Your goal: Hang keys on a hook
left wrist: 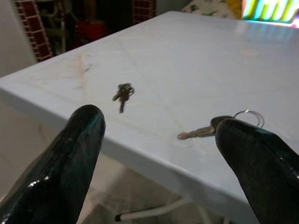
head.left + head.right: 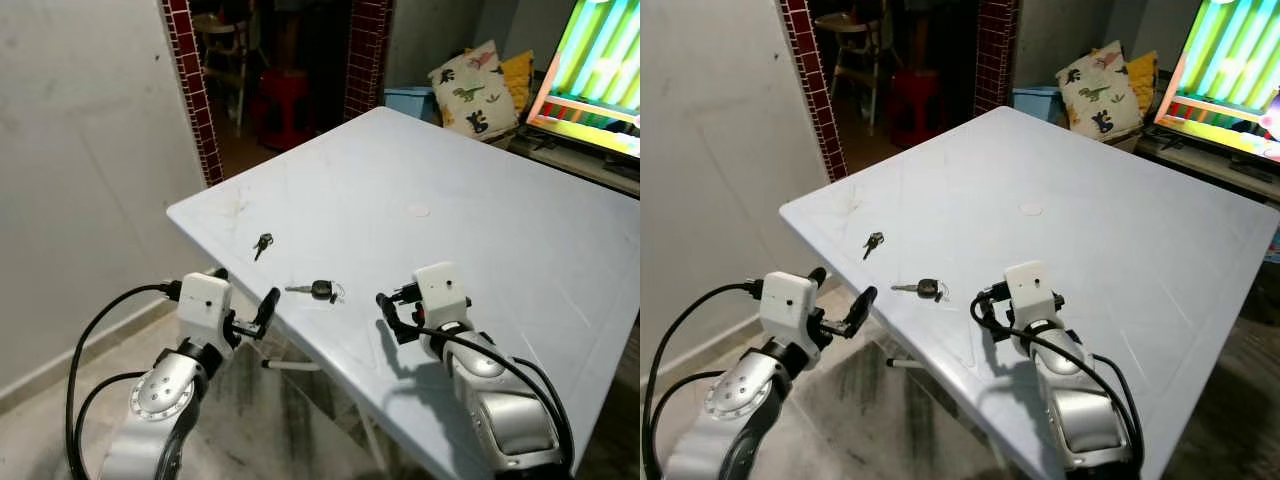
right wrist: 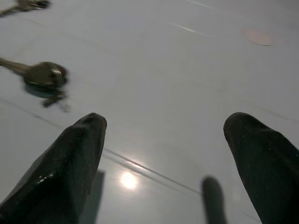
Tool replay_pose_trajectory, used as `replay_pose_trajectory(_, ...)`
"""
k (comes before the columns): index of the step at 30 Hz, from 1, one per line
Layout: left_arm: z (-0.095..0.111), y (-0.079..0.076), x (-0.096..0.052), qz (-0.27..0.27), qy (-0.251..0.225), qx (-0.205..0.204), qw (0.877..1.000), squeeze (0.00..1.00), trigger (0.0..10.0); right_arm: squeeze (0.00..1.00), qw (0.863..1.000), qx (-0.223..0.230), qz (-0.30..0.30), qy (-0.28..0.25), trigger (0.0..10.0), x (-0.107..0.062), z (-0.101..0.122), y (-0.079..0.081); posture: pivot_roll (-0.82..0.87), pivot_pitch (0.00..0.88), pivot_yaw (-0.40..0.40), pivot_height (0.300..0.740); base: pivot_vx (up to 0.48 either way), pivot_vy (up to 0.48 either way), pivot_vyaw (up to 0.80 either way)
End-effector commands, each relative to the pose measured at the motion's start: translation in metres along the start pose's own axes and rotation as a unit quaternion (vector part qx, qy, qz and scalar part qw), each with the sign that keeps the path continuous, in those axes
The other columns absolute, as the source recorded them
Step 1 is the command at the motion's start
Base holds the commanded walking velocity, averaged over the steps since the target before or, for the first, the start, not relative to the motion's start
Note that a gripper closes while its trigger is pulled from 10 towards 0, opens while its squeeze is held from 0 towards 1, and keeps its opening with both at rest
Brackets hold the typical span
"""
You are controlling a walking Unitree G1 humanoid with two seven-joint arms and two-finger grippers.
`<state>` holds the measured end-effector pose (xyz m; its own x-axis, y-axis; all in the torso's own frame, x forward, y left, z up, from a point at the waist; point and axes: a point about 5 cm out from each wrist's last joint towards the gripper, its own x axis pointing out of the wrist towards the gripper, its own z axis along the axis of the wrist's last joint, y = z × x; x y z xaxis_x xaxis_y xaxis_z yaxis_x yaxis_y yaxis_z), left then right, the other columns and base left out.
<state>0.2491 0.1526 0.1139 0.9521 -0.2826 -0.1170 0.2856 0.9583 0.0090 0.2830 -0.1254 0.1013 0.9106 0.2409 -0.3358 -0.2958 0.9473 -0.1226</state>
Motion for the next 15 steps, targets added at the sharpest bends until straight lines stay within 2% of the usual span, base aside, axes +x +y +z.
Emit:
replay_pose_trajectory(1,0.001,0.0,0.0,0.003,0.0,-0.001,1.0,0.0,10.0,0.0,1.0,-0.002,0.002,-0.001,10.0,0.0,0.001,0.0,0.07,0.0,0.01,0.74,0.0,0.0,0.0)
replay_pose_trajectory(8,0.0,0.001,0.0,0.008,0.001,-0.002,1.0,0.0,10.0,0.0,1.0,-0.001,0.006,0.0,10.0,0.0,0.0,0.001,0.07,0.0,0.011,0.74,0.0,0.0,0.0)
replay_pose_trajectory(15,-0.003,0.012,-0.001,0.046,0.015,0.007,0.999,0.0,10.0,0.0,1.0,0.014,0.005,0.005,10.0,0.001,0.0,0.002,0.07,0.001,0.014,0.74,0.0,0.0,0.0)
